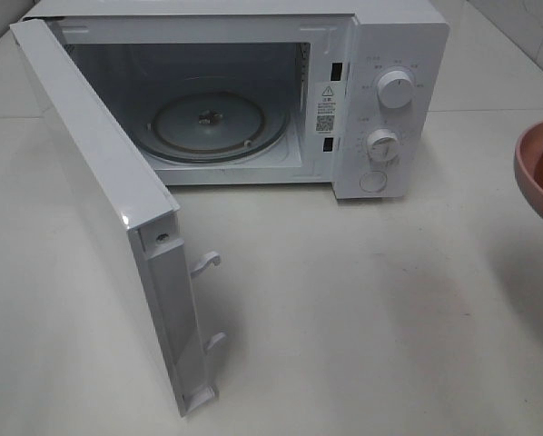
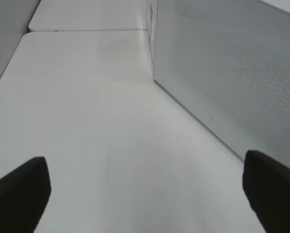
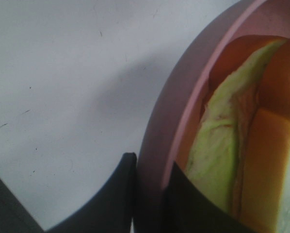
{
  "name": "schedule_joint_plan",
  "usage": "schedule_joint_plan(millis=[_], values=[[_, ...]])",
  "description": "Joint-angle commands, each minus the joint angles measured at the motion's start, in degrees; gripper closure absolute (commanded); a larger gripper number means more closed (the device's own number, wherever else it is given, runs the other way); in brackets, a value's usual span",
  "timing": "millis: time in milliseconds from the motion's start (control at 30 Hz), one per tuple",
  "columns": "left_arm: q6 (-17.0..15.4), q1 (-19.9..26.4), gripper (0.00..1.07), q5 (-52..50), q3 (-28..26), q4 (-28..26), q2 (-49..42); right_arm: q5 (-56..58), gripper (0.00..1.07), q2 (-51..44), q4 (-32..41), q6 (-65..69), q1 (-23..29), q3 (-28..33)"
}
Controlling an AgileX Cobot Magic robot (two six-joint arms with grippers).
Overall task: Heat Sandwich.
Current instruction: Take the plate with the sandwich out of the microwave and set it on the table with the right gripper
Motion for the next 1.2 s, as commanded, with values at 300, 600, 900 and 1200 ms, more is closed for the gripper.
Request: schedule_joint_plan(millis=[300,600,900,1200], values=[[-0.11,0.00,0.05,0.00,0.17,-0.17,-1.55,0.97,1.07,9.11,-9.05,20.57,0.17,-0.86],[-0.11,0.00,0.05,0.00,0.17,-0.17,-1.55,0.92,1.07,16.90,-12.15,34.15,0.17,-0.92],[-0.11,0.00,0.05,0.00,0.17,-0.17,-1.55,1.55,1.07,24.35,-12.15,44.12,0.17,-1.95],[-0.11,0.00,0.05,0.00,0.17,-0.17,-1.55,5.33,1.07,31.63,-12.43,51.68,0.06,-10.14]])
